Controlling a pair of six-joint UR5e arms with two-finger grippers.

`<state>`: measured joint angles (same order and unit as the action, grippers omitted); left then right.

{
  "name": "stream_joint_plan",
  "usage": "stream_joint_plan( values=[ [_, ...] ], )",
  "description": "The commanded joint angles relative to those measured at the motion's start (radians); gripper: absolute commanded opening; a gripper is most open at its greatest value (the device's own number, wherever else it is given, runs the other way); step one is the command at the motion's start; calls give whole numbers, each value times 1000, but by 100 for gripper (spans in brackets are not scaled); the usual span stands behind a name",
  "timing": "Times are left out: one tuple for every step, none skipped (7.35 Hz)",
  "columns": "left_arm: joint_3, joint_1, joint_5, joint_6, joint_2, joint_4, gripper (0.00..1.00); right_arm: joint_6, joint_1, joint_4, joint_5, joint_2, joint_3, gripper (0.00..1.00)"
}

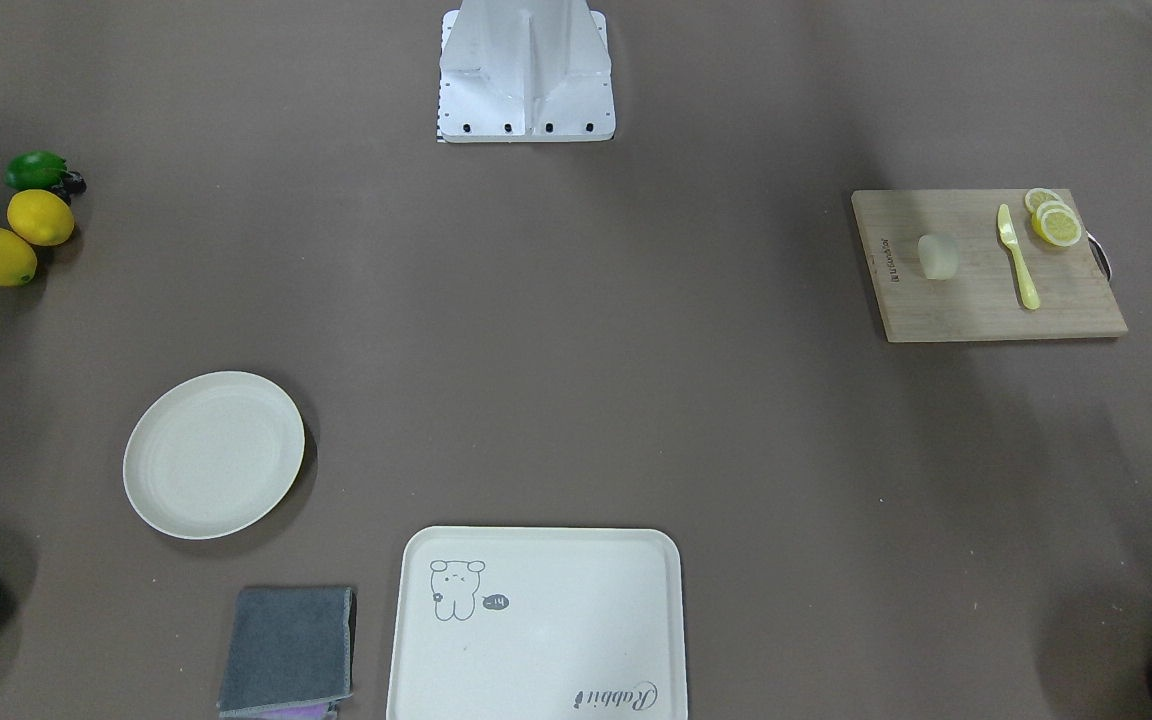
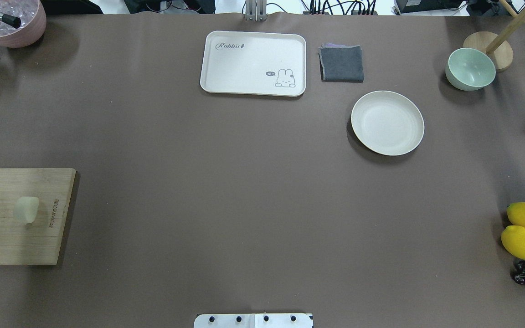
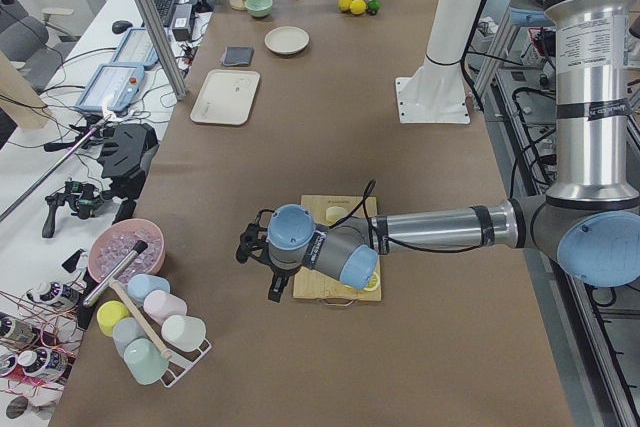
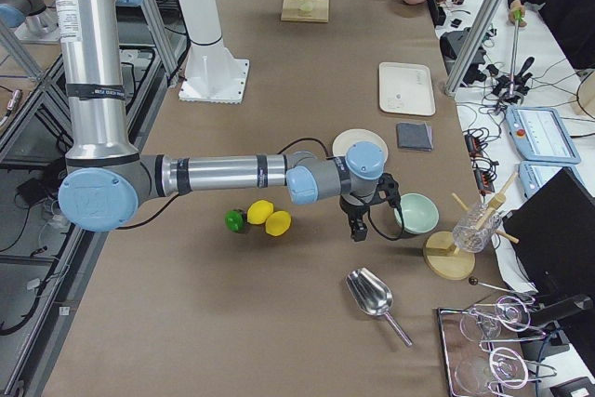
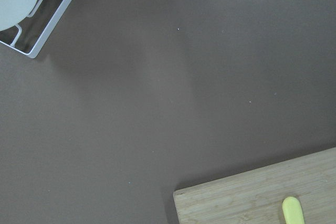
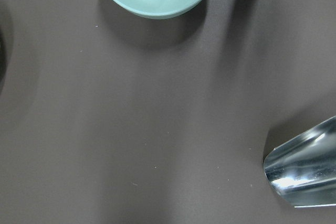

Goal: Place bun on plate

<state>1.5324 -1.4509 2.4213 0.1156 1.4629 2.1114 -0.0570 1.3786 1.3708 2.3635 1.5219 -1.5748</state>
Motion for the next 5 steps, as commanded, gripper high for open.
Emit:
stream_joint_plan(
  values=[
    [-9, 20, 1, 48, 29, -5, 98, -1, 17, 1, 0, 4, 4, 100],
    [1, 21, 5, 87, 31, -2, 98, 0, 39, 1, 2, 9, 6, 100],
    [3, 21, 13, 87, 31, -1, 97, -1, 59, 1, 5, 9, 6, 100],
    [17, 21, 13, 87, 33, -5, 97, -1, 77, 1, 3, 11, 6, 100],
    [29, 23, 13, 90, 37, -7, 97, 0, 79, 1, 2, 12, 6, 100]
  ],
)
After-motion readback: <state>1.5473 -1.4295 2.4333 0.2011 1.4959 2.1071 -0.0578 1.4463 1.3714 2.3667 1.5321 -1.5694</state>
